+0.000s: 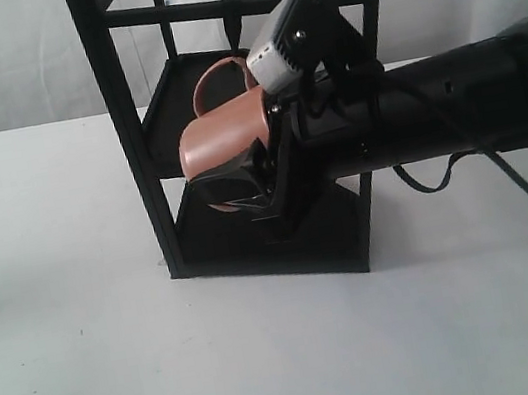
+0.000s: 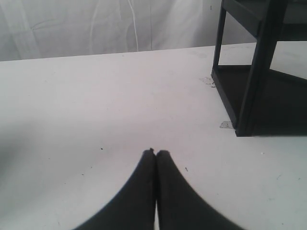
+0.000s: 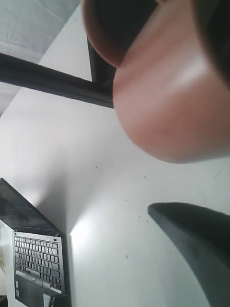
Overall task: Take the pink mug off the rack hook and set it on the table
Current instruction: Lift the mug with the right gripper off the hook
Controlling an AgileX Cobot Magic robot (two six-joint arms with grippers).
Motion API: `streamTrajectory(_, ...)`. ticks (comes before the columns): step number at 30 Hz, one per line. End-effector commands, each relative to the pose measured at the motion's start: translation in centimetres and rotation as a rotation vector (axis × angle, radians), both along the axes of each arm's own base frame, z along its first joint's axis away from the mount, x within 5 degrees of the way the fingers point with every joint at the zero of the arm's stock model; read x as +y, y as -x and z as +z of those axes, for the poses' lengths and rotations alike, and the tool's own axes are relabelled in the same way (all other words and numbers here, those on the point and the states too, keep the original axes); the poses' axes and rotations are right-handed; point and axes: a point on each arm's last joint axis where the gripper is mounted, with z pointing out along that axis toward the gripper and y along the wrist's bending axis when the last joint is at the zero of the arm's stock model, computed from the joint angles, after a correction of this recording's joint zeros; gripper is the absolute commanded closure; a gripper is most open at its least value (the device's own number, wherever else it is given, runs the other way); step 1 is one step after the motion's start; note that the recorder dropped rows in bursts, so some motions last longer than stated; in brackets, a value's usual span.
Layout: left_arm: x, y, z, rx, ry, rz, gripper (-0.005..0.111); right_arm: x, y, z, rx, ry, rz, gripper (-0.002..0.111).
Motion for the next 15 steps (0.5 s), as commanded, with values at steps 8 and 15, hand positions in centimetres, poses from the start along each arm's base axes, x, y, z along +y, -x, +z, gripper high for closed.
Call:
streamTrajectory(8,0.0,0.0,-0.1,-0.003,0.002,0.004,0.107,0.3,-0.4,-0.1,0.006,-0.032,-0.014,0.107)
streamTrajectory(15,0.0,0.0,-0.1,-0.003,-0.001,0.004,0.107,-0.1,0.2,1.6,-0.026,-0.077,-0.023,0.108)
